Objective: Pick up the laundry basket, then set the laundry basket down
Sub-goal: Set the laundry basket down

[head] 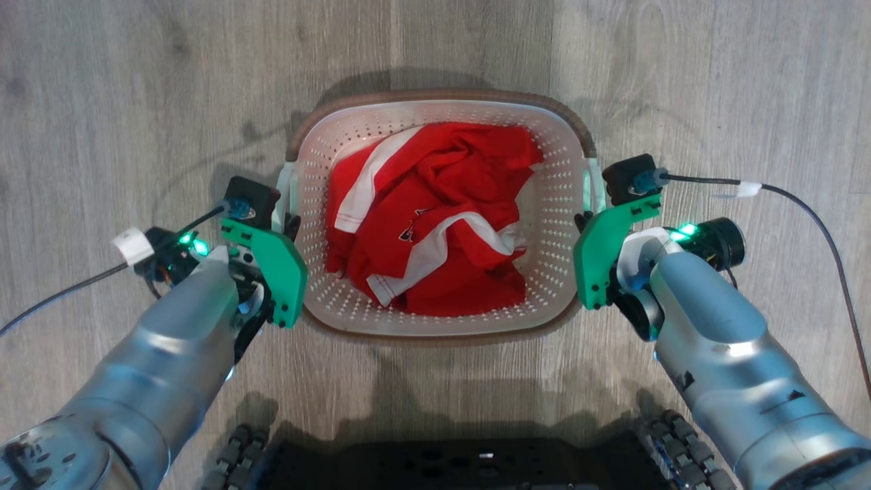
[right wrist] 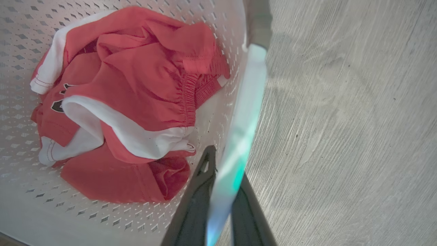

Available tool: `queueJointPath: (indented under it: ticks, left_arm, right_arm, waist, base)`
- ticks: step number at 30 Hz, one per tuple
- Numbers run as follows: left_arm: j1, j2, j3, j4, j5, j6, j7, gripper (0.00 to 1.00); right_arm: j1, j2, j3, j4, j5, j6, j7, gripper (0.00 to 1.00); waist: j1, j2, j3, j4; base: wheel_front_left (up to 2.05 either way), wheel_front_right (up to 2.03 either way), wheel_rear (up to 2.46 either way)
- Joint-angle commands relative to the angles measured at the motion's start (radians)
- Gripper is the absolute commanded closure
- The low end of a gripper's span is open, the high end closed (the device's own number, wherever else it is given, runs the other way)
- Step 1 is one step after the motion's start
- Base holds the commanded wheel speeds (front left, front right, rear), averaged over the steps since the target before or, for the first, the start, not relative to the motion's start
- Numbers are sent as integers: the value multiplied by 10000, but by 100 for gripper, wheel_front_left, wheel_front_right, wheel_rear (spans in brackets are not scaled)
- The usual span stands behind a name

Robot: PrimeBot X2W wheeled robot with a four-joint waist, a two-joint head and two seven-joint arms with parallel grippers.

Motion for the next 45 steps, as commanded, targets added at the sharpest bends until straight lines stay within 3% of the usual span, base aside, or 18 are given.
queueJointPath:
  ticks: [1,13,14,15,16,20,21,22,23,24,25,26,27,45]
  left_arm:
    - [-204,126,61,-3,249,-152,-308,100]
    - [-380,-66,23,332,101,-152,-580,100]
    - [-389,-82,21,376,89,-153,-589,94]
    - [-381,-101,20,419,61,-153,-594,71]
    - [-371,-122,18,447,34,-153,-595,62]
    - [-363,-167,10,507,-11,-153,-594,52]
    - [-368,-174,8,522,-11,-153,-596,45]
    - [-369,-180,6,545,-19,-153,-591,29]
    - [-370,-190,5,564,-31,-153,-577,12]
    - [-376,-197,3,578,-35,-153,-571,0]
    - [-386,-202,2,594,-37,-153,-573,0]
    - [-394,-206,1,613,-38,-153,-577,0]
    - [-399,-214,0,632,-37,-153,-582,0]
    - [-427,-307,-11,791,-179,-153,-614,0]
  right_arm:
    - [177,192,227,51,-1,62,-125,100]
    - [-295,192,229,1010,200,62,-857,100]
    - [-327,192,242,1062,226,62,-893,100]
    - [-352,192,263,1113,250,62,-922,100]
    - [-373,192,286,1164,274,62,-944,100]
    - [-437,192,399,1334,366,62,-1001,100]
    - [-459,192,416,1379,376,62,-1019,100]
    - [-490,193,406,1440,366,62,-1054,100]
    - [-516,193,394,1500,358,62,-1087,91]
    - [-538,193,390,1553,352,62,-1111,68]
    - [-558,193,387,1603,347,62,-1128,56]
    - [-581,193,368,1665,334,62,-1148,21]
    - [-599,193,352,1722,322,62,-1166,0]
    - [-687,193,410,2071,444,62,-1231,0]
  waist:
    - [0,0,52,-7]
    - [0,0,334,63]
    - [0,0,338,70]
    - [0,0,336,77]
    - [0,0,333,82]
    - [0,0,311,94]
    - [0,0,310,97]
    - [0,0,310,96]
    - [0,0,310,97]
    - [0,0,311,100]
    - [0,0,312,101]
    - [0,0,310,101]
    - [0,0,308,102]
    - [0,0,335,162]
  base:
    - [0,0,0]
    - [0,0,0]
    - [0,0,0]
    - [0,0,0]
    - [0,0,0]
    - [0,0,0]
    - [0,0,0]
    - [0,0,0]
    - [0,0,0]
    - [0,0,0]
    - [0,0,0]
    - [0,0,0]
    - [0,0,0]
    - [0,0,0]
